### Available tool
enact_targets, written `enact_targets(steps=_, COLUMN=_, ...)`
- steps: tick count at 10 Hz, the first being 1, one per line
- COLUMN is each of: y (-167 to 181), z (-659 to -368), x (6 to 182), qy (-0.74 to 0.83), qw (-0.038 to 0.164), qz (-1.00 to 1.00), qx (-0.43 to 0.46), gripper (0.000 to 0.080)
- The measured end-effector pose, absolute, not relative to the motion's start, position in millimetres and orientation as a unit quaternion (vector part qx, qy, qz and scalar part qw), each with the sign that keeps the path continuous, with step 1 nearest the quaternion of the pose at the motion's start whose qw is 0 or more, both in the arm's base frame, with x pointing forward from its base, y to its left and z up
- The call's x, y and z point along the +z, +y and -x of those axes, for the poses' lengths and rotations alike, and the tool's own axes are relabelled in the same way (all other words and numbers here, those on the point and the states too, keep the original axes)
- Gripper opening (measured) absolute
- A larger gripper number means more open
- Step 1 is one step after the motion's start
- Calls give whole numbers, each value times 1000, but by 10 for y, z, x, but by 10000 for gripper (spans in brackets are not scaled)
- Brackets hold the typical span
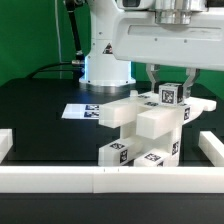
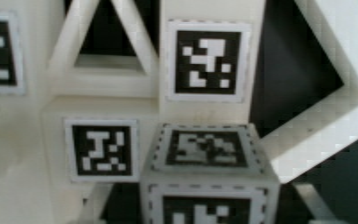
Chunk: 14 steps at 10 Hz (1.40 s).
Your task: Assemble chair
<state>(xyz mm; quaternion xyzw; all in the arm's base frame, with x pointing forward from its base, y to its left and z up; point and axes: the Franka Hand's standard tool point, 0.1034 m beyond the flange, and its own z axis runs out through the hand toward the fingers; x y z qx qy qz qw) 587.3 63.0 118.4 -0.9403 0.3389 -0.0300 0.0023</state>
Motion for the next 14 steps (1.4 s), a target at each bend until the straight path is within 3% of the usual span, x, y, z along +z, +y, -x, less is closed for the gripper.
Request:
enact_targets(steps=10, y=690, z=-5866, x=1177, qy=616, qw=20, qz=787, qx=-21, gripper=288)
enact_targets(steps=11, y=693, z=-5865, x=1173, qy=618, qw=20, qz=785, qx=-21, gripper=339)
enact_targets(steps=12, y=692, z=-5865, x=1173, qy=616, qw=20, qz=787, qx=-21, gripper=476)
enact_targets(steps=13, y=696, z=-5863, x=1170, qy=613, qw=19, qz=789, qx=-21, gripper=476)
enact_targets(steps=14, y=716, z=-5856, x=1163, qy=603, qw=18, qz=797, qx=-21, gripper=619)
